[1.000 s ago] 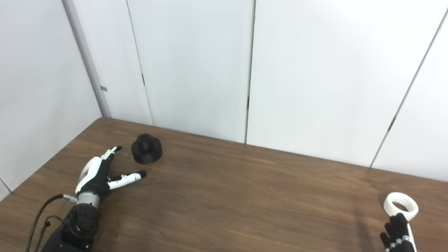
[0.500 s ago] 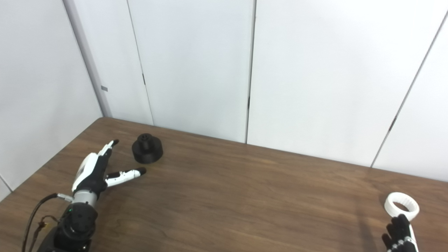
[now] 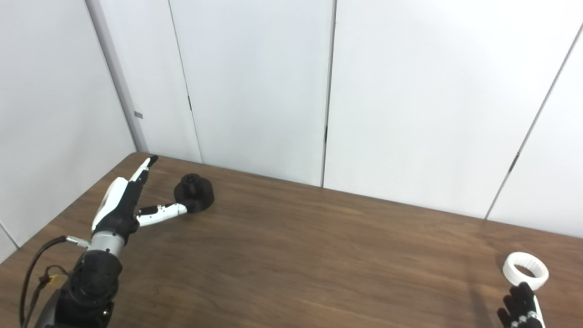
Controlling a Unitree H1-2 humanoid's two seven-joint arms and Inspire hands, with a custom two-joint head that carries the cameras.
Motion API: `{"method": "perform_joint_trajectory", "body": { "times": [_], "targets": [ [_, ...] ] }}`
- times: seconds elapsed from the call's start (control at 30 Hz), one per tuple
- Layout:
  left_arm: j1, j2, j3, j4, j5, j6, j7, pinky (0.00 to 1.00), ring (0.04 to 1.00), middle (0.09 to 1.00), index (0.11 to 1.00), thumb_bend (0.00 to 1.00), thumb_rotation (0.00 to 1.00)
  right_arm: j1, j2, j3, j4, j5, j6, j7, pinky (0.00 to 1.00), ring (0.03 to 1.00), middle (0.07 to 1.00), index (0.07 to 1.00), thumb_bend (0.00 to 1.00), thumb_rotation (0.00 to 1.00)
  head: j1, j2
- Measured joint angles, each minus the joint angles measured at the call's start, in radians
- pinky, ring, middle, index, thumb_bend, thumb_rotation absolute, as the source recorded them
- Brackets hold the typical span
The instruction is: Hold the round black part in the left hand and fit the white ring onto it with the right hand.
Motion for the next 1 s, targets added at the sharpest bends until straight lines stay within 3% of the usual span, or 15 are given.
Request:
{"method": "perform_joint_trajectory", "body": {
  "times": [0.27, 0.7, 0.83, 1.0],
  "targets": [
    [0.000, 0.004, 0.011, 0.037, 0.015, 0.000, 0.001, 0.99, 1.000, 0.997, 0.960, 1.00, 0.45, 0.001, 0.000, -0.004, -0.001, 0.000, 0.011, 0.005, 1.00, 1.000, 1.000, 1.000, 0.63, 1.00, -0.003, 0.005],
    [-0.022, 0.047, -0.024, 0.272, 0.082, -0.020, 0.019, 1.00, 1.000, 0.979, 0.927, 1.00, 0.54, 0.003, -0.001, -0.016, 0.000, -0.002, 0.011, 0.012, 1.00, 1.000, 1.000, 0.995, 0.63, 1.00, -0.008, 0.009],
    [-0.037, 0.051, -0.045, 0.359, 0.091, -0.058, 0.048, 1.00, 1.000, 0.994, 0.923, 1.00, 0.55, 0.003, -0.001, -0.017, 0.000, -0.007, 0.011, 0.011, 1.00, 1.000, 0.999, 0.962, 0.63, 1.00, -0.012, 0.014],
    [-0.037, 0.067, -0.098, 0.373, 0.136, -0.059, 0.056, 1.00, 1.000, 0.998, 0.915, 1.00, 0.57, 0.004, -0.001, -0.022, -0.001, -0.033, 0.010, 0.008, 1.00, 1.000, 0.987, 0.922, 0.63, 1.00, -0.011, 0.020]
  ]
}}
